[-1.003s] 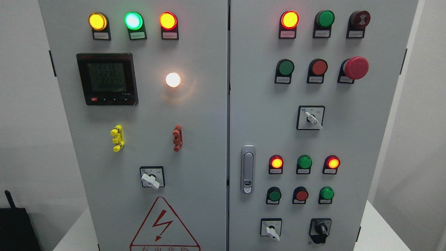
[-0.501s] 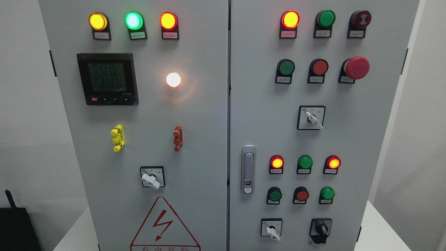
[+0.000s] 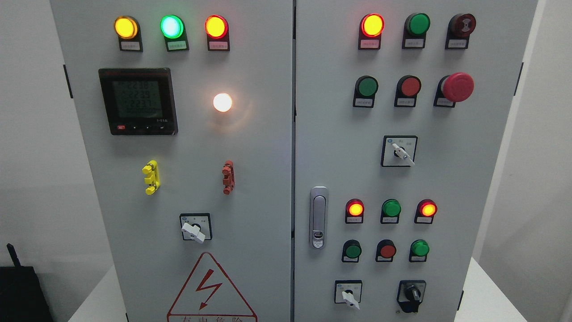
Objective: Trip black knob to open circuit
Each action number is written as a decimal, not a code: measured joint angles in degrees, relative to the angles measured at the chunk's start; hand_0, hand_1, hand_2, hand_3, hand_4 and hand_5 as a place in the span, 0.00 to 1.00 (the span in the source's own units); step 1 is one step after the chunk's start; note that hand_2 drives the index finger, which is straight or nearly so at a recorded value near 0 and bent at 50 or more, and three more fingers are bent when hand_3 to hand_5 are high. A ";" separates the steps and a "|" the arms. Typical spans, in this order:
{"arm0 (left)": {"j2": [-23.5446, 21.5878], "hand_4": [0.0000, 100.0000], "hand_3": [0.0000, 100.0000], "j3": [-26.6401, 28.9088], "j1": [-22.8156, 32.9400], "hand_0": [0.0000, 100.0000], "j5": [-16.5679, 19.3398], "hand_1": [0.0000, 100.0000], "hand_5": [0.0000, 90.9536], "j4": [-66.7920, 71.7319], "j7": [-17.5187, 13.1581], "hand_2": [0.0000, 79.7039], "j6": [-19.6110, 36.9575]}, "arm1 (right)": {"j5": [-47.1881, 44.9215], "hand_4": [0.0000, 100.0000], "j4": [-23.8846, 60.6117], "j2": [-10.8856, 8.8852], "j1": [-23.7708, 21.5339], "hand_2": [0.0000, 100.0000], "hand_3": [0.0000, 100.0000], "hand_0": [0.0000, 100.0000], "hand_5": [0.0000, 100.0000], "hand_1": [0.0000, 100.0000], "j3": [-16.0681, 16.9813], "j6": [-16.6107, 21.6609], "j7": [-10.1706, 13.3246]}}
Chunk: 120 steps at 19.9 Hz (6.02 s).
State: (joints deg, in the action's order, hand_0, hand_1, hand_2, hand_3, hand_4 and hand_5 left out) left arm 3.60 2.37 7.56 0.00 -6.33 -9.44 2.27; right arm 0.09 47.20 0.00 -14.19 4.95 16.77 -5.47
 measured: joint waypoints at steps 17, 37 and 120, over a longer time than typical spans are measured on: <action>0.00 0.00 0.00 0.00 0.00 0.12 0.00 0.39 0.00 0.00 0.00 0.00 0.23 | -0.09 0.38 19.43 0.00 -2.29 0.00 0.54 0.00 0.24 0.00 -1.03 6.01 2.54; 0.00 0.00 0.00 0.00 0.00 0.12 0.00 0.39 0.00 0.00 0.00 0.00 -0.02 | -2.01 1.00 37.13 0.00 -0.84 0.00 1.00 0.00 1.00 0.00 -2.16 5.07 4.38; 0.00 0.00 0.00 0.00 0.00 0.12 0.00 0.39 0.00 0.00 0.00 0.00 -0.04 | -3.73 1.00 51.91 -0.01 11.18 0.00 1.00 0.00 1.00 0.00 -5.15 -7.18 4.86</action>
State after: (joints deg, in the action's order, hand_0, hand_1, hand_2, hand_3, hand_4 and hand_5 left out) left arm 3.60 2.37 7.56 0.00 -6.33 -9.43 2.23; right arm -3.64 99.11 0.00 -3.01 -0.20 9.59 -0.61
